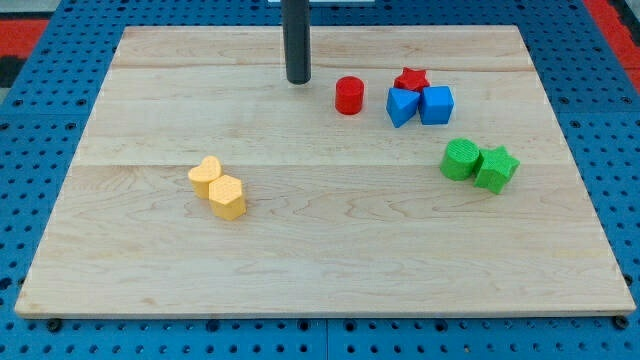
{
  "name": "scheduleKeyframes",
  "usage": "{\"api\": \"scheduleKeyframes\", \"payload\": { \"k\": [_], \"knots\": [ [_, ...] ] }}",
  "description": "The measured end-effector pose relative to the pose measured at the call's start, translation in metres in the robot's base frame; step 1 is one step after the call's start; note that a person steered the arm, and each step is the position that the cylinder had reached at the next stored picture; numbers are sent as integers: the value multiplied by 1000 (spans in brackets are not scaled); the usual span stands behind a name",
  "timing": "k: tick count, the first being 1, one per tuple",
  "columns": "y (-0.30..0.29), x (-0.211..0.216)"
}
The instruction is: Move the red circle into the blue triangle
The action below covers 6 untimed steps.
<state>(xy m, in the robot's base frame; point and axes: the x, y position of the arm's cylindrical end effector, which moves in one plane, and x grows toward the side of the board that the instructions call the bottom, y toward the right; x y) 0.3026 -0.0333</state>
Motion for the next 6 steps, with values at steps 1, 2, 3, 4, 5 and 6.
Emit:
{"api": "scheduleKeyframes", "payload": {
  "k": [1, 2, 3, 4, 5, 6],
  "knots": [
    [1, 12],
    [9, 21],
    [15, 28],
    [35, 30],
    [73, 30],
    [93, 30]
  ]
}}
